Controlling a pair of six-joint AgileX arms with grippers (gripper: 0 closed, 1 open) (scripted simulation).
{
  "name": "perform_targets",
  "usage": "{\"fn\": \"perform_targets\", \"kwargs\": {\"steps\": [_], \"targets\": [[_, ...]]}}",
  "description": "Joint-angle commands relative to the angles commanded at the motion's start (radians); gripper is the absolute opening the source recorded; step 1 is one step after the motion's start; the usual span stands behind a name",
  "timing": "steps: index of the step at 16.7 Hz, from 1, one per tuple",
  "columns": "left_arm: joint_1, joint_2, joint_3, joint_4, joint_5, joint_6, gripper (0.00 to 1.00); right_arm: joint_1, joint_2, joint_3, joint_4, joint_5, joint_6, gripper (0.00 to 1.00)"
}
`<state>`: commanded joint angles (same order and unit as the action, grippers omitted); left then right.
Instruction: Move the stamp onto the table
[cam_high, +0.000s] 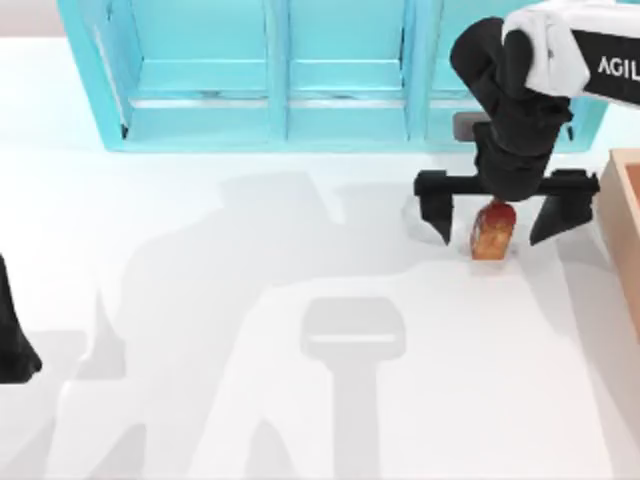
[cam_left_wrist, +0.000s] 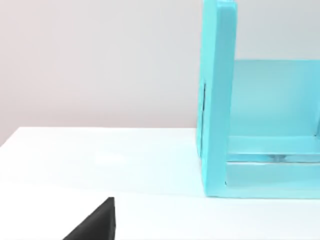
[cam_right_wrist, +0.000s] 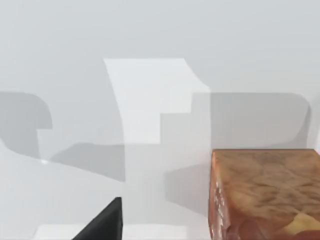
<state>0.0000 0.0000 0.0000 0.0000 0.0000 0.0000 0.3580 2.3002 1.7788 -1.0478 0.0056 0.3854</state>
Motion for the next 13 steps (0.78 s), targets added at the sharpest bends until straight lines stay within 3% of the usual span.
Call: {"fn": "perform_targets", "kwargs": {"steps": [5, 13], "targets": [[0.0, 0.0, 0.0, 0.0, 0.0, 0.0, 1.0, -0.003, 0.0, 0.066, -0.064, -0.001, 0.0, 1.0], [0.0, 0.0, 0.0, 0.0, 0.0, 0.0, 1.0, -0.007, 0.015, 0.455, -0.434, 0.0, -0.001, 1.0]]}}
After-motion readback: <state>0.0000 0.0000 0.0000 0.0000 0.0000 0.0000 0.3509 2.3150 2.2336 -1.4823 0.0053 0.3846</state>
